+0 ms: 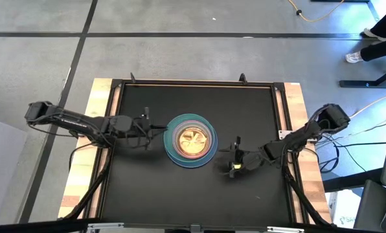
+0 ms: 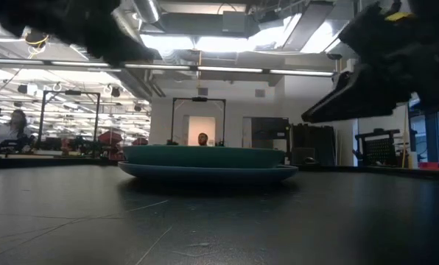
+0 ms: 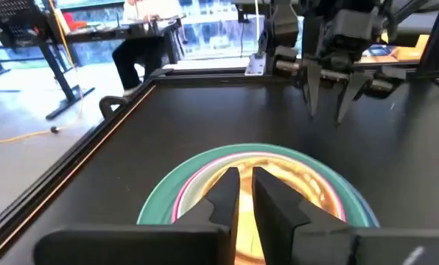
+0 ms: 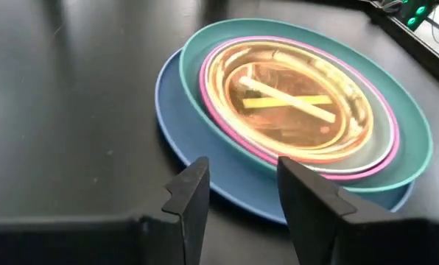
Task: Stack plastic plates
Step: Return to Home Position
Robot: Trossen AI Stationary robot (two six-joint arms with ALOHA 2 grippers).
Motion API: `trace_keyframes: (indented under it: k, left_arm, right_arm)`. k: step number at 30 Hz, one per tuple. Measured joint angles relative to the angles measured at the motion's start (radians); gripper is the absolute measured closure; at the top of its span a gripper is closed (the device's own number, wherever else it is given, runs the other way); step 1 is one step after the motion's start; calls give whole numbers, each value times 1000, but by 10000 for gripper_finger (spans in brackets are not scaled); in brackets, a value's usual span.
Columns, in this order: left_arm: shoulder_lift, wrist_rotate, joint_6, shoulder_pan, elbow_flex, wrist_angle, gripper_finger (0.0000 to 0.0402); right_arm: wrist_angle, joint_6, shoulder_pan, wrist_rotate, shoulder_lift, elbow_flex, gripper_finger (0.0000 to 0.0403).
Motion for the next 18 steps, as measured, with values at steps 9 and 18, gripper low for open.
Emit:
trace_keyframes:
  k: [9, 18]
  left_arm:
    - [-192, 103, -10, 68, -205, 95, 395]
    - [-429, 97, -26, 73, -305, 75, 399]
  right_arm:
    - [142, -3, -153, -256, -211, -165, 320]
    - [166, 23, -254, -351, -657, -445, 399]
